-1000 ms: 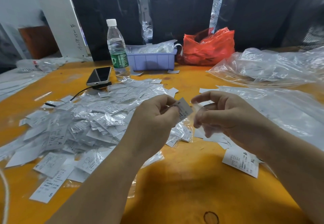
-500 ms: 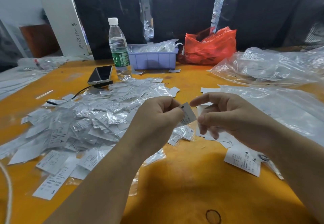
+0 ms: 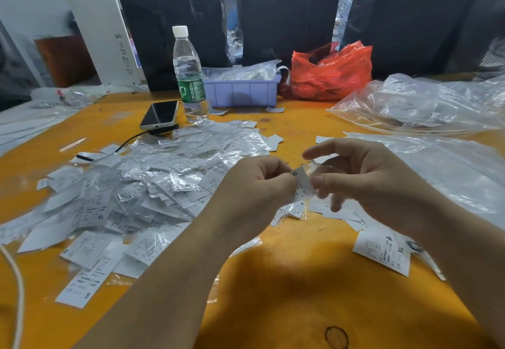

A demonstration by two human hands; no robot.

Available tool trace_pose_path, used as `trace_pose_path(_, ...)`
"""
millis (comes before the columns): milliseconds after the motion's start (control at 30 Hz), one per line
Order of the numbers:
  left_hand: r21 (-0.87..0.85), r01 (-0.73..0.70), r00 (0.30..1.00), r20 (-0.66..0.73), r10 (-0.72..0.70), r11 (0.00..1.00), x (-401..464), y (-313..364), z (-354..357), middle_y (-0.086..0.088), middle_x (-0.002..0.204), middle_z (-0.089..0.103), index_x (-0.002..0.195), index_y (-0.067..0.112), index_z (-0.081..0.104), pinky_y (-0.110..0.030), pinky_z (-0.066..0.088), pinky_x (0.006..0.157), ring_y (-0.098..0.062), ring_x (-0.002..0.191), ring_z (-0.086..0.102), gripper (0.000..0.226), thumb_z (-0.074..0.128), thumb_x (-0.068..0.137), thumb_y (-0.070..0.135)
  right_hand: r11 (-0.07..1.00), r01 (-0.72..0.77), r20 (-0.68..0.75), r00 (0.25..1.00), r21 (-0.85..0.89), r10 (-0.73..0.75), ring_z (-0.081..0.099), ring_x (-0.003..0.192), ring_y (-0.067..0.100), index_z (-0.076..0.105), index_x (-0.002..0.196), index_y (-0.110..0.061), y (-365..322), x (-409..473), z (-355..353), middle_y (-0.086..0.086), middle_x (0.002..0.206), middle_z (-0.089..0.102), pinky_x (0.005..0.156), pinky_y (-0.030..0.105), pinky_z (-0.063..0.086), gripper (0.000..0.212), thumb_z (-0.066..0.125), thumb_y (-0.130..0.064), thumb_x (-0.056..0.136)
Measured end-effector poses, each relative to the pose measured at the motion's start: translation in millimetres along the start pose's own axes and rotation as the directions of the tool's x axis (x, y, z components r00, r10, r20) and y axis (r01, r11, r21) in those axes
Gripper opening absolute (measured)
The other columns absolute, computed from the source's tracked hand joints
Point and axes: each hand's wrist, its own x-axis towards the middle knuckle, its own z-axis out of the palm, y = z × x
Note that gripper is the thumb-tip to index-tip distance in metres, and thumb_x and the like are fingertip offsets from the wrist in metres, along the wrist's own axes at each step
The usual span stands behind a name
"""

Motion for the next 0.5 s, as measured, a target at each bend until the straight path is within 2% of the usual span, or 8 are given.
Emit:
trace_pose_path(133,0.027,-0.014,1.000,0.011,0.014,1.000,-0.8,1.1,0.8,-0.018,0.079,0.062,0.080,0.009,0.071,-0.022,0.038,0.054,-0.013,0.061,0.048,0.017,0.062,0.091,0.020,0.999,0.011,0.019,1.000,-0.042,-0.010,0.064,0.066,0.022,0.065,0.109,-0.014,1.3,-0.2,0.0,0.015,0.076,0.070,0.052,0.029,0.053,0.033,0.066,0.006,0.083)
trace_pose_path(267,0.009,-0.015,0.999,0.029,0.015,1.000,-2.1,3.6,1.5,-0.017,0.084,0.067,0.087,0.015,0.073,-0.043,0.049,0.067,-0.029,0.073,0.061,0.012,0.067,0.090,0.024,0.999,0.003,0.025,1.000,-0.052,-0.002,0.064,0.066,0.024,0.064,0.111,-0.013,0.5,-1.5,1.4,0.017,0.078,0.071,0.052,0.029,0.052,0.036,0.073,-0.006,0.077)
trace_pose_path(333,-0.006,-0.015,1.000,0.027,0.015,1.000,-2.2,3.8,1.8,-0.017,0.082,0.067,0.089,0.016,0.073,-0.047,0.051,0.070,-0.026,0.073,0.062,0.009,0.068,0.089,0.023,0.998,-0.010,0.034,0.999,-0.057,0.012,0.065,0.066,0.025,0.064,0.112,-0.013,0.3,-1.7,2.3,0.019,0.079,0.070,0.051,0.030,0.053,0.043,0.075,-0.015,0.071)
trace_pose_path(433,0.001,-0.012,1.000,0.021,0.012,1.000,-2.3,3.0,1.7,-0.008,0.086,0.071,0.091,0.018,0.072,-0.048,0.054,0.081,-0.022,0.084,0.068,0.007,0.068,0.089,0.023,0.997,-0.029,0.048,0.998,-0.065,0.032,0.066,0.068,0.027,0.064,0.113,-0.015,0.4,-1.5,2.2,0.021,0.082,0.070,0.054,0.032,0.056,0.043,0.076,-0.011,0.071)
trace_pose_path(500,0.000,-0.011,1.000,0.024,0.011,1.000,-2.5,3.1,2.0,-0.007,0.089,0.072,0.093,0.018,0.072,-0.049,0.054,0.085,-0.023,0.088,0.069,0.007,0.068,0.090,0.023,0.997,-0.046,0.059,0.997,-0.060,0.050,0.068,0.069,0.028,0.064,0.114,-0.017,-0.5,-2.0,2.2,0.020,0.084,0.072,0.058,0.033,0.058,0.049,0.075,-0.018,0.066)
